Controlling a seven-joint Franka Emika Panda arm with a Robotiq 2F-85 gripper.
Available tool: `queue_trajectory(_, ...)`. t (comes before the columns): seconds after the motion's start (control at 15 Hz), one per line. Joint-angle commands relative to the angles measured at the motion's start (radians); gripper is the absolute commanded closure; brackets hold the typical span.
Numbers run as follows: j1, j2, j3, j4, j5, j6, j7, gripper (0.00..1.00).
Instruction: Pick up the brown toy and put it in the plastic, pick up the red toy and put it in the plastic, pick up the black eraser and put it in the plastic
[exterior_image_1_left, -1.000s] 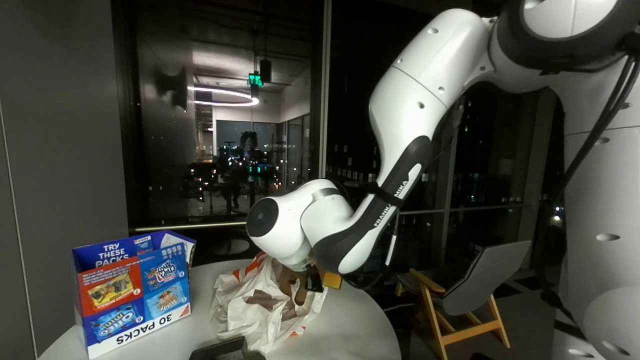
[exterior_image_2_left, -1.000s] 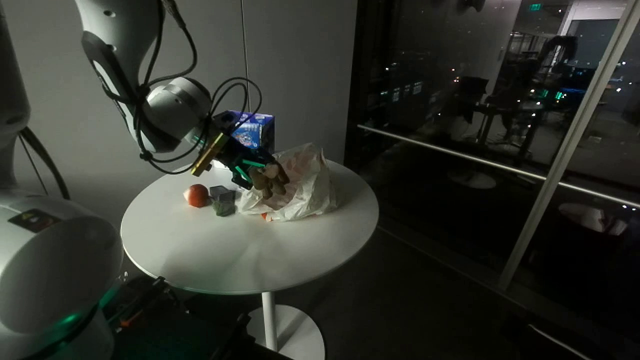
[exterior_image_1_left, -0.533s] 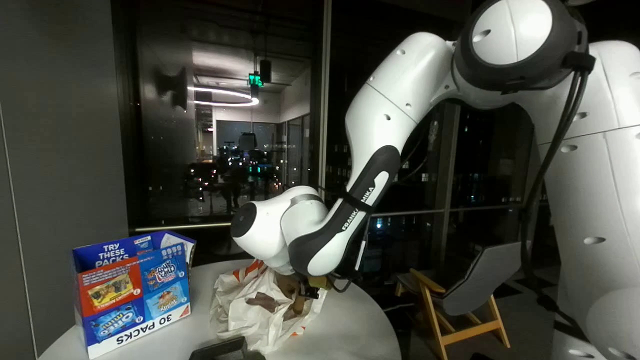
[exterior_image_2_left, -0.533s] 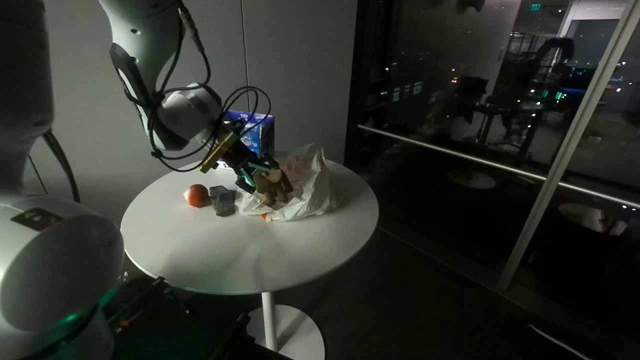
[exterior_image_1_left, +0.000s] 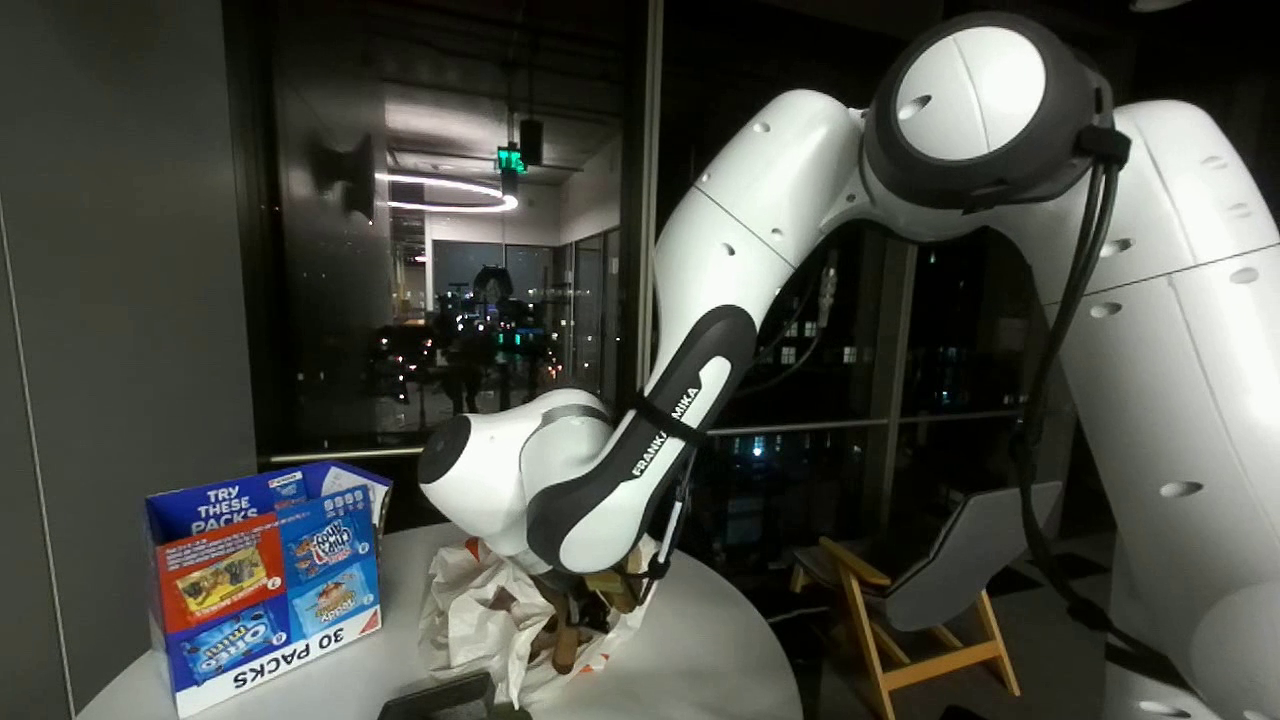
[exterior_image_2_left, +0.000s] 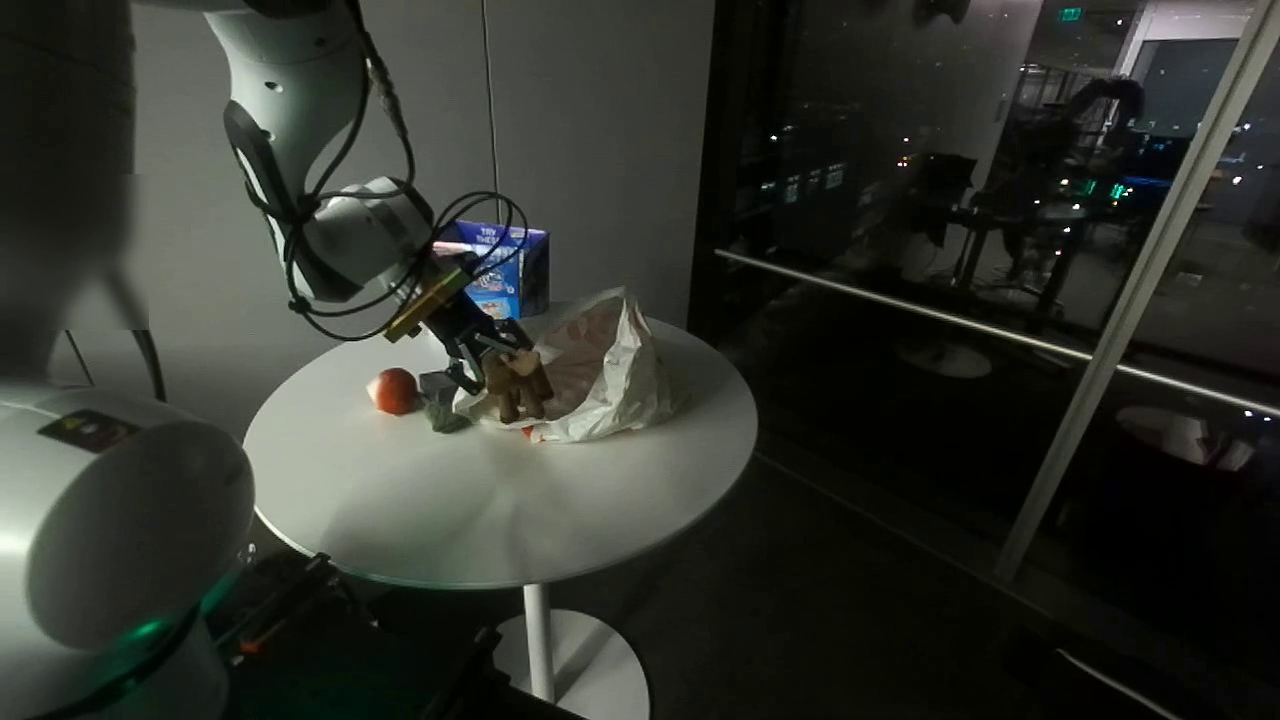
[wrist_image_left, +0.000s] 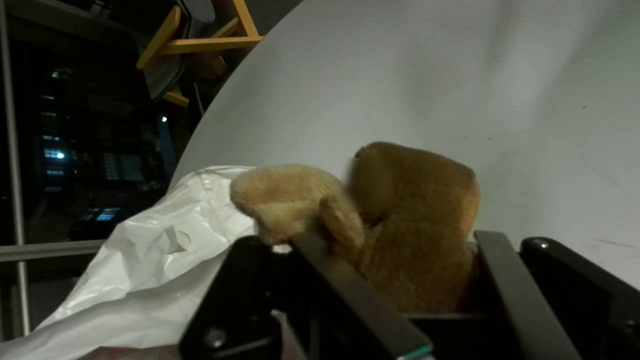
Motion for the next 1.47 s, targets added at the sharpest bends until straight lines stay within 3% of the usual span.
queue_trajectory(0.0, 0.006, 0.041, -0.02, 0.08, 0.09, 0.01, -0.067, 0.99)
queue_trajectory(0.27, 0.027, 0.104, -0.066, 0.175, 0.079, 0.006, -0.003, 1.0)
queue_trajectory(0.53, 0.038, 0.193, -0.092, 0.299, 0.096, -0.015, -0.024, 1.0)
queue_trajectory(1.0, 0.098, 0.33, -0.185, 0.461, -0.047, 0.007, 0.082, 0.99)
queue_trajectory(1.33, 0.097, 0.398, -0.221, 0.506, -0.117, 0.003, 0.137, 0.99)
queue_trajectory(1.4, 0.09, 0.405, -0.218, 0.508, -0.12, 0.007, 0.138, 0.75)
